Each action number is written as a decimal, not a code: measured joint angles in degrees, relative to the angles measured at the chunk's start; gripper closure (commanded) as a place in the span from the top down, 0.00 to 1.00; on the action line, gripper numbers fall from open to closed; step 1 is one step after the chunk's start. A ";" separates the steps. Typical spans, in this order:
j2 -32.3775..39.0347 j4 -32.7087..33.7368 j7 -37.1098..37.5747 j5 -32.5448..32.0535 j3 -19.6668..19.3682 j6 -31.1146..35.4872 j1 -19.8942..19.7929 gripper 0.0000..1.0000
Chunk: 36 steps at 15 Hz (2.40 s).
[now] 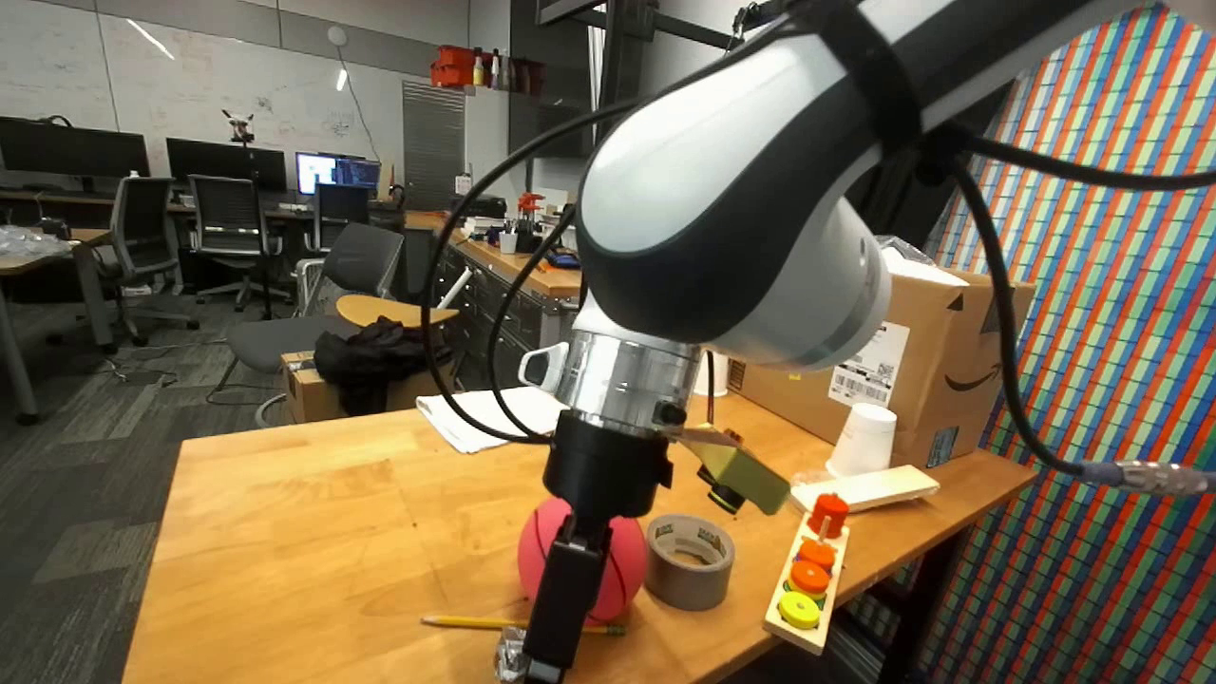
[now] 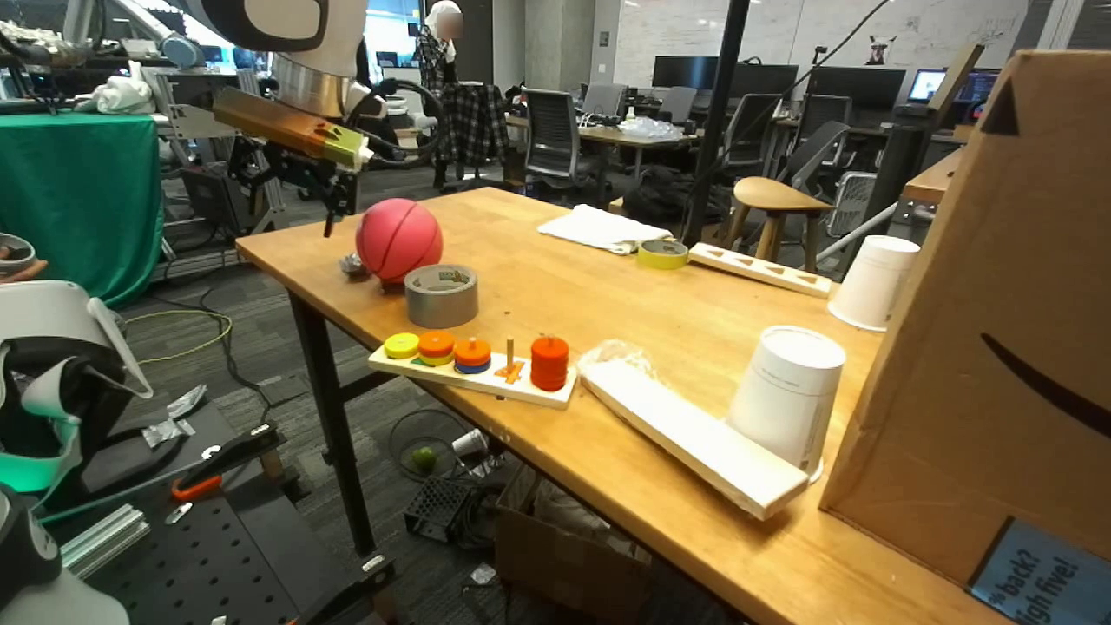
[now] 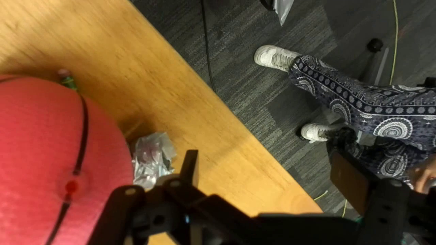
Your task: Push the orange basketball to the right
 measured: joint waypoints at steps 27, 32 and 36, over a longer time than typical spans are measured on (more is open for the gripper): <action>-11.12 -8.10 21.97 -23.15 -2.99 8.63 -3.29 1.00; -5.98 -7.18 25.36 -27.34 -4.12 6.45 -8.55 1.00; -4.41 -5.00 29.44 -33.87 -4.76 0.32 -13.54 1.00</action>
